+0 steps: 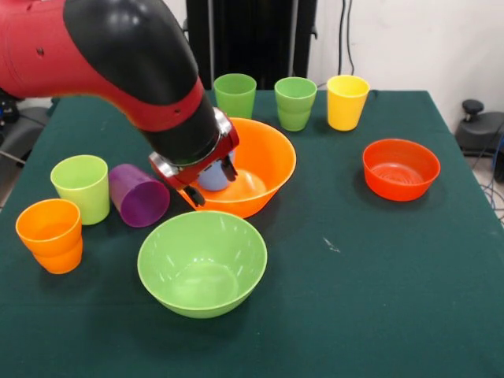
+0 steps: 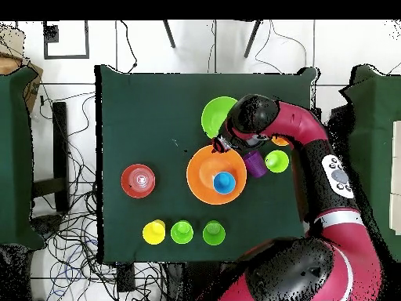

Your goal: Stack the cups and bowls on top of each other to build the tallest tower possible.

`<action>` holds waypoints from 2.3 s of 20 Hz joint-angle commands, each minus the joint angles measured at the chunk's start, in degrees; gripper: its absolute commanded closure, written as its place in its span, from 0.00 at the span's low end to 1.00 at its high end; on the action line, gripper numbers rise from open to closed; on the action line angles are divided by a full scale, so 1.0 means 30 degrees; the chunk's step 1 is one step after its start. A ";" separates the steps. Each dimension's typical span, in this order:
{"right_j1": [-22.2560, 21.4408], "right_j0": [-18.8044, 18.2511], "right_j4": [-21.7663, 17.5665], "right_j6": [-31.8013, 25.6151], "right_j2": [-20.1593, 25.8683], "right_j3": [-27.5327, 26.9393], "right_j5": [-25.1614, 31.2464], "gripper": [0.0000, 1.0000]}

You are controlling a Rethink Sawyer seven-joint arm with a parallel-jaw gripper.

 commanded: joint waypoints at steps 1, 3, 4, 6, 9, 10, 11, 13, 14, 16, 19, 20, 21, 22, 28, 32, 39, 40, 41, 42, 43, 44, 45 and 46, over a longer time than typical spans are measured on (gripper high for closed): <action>0.0871 0.0316 0.0446 0.2324 -0.0005 -0.0303 -0.2233 0.00; 0.0772 0.0502 0.0152 0.1966 -0.0199 -0.0347 -0.2039 0.00; 0.0753 0.0516 0.0161 0.1959 -0.0236 -0.0316 -0.2059 0.00; 0.0816 0.0503 0.0186 0.1859 -0.0190 -0.0366 -0.2056 0.00; 0.0885 0.0481 0.0184 0.1699 -0.0107 -0.0393 -0.2114 0.00; 0.0830 0.0452 0.0154 0.1647 -0.0097 -0.0309 -0.2181 0.00; 0.0774 0.0423 0.0124 0.1595 -0.0088 -0.0225 -0.2249 0.00; 0.0577 0.0403 0.0049 0.1556 -0.0107 -0.0003 -0.2362 0.00; 0.0497 0.0393 0.0038 0.1579 -0.0117 0.0080 -0.2407 0.00; 0.0453 0.0398 0.0022 0.1585 -0.0127 0.0101 -0.2411 0.00; 0.0304 0.0276 0.0056 0.1545 -0.0094 0.0437 -0.2538 0.00; 0.0330 0.0295 0.0066 0.1531 -0.0086 0.0402 -0.2480 0.00; 0.0216 0.0259 0.0106 0.1613 -0.0100 0.0585 -0.2529 0.00; 0.0135 0.0258 0.0238 0.1732 -0.0095 0.0648 -0.2359 0.00; -0.0641 0.1234 0.0284 0.1890 -0.0471 -0.0326 0.0756 0.00; -0.1165 0.1479 0.0341 0.2026 -0.0615 -0.0377 0.1365 0.00; -0.1762 0.1263 0.1568 0.2300 -0.0208 -0.0165 0.2038 0.00; -0.1841 0.1128 0.1876 0.2326 -0.0094 0.0009 0.1812 0.00; -0.1921 0.0993 0.2184 0.2352 0.0020 0.0183 0.1586 0.00; -0.1905 0.0989 0.2359 0.2247 0.0051 0.0116 0.1664 0.00; -0.1889 0.0985 0.2533 0.2143 0.0082 0.0049 0.1743 0.00; -0.1850 0.1030 0.2611 0.2005 0.0042 -0.0080 0.1964 0.00; -0.1809 0.1130 0.2585 0.1932 -0.0069 -0.0202 0.2038 0.00; -0.1817 0.1227 0.2483 0.1777 -0.0207 -0.0292 0.2196 0.00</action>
